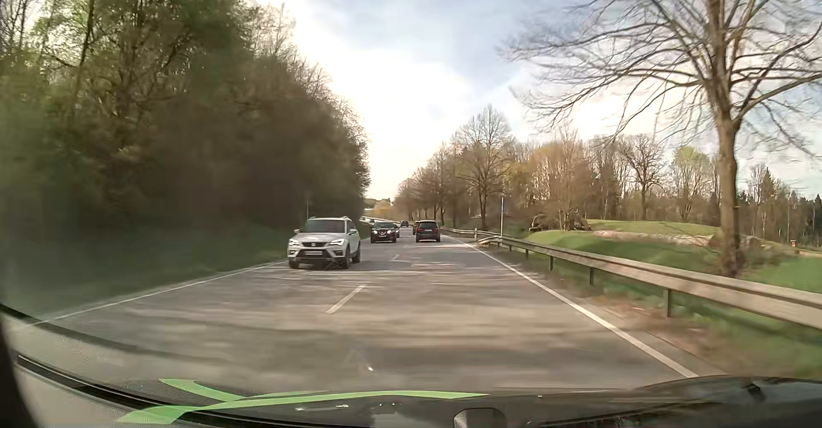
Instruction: Follow the waypoints while adhering to traffic rules and regulations
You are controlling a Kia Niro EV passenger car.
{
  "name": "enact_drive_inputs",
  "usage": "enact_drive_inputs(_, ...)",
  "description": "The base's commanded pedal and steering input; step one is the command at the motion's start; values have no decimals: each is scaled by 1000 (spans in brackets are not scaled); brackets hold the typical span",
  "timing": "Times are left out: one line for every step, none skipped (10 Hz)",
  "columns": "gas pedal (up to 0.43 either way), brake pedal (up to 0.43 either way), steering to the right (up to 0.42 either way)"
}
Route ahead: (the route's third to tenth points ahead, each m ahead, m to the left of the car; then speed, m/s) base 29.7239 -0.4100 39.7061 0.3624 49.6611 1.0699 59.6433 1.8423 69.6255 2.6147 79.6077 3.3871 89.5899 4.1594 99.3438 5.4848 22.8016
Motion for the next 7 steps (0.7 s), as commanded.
enact_drive_inputs(98, 0, -5)
enact_drive_inputs(87, 0, -5)
enact_drive_inputs(79, 0, -6)
enact_drive_inputs(0, 0, -6)
enact_drive_inputs(0, 0, -6)
enact_drive_inputs(0, 0, -6)
enact_drive_inputs(0, 0, -7)
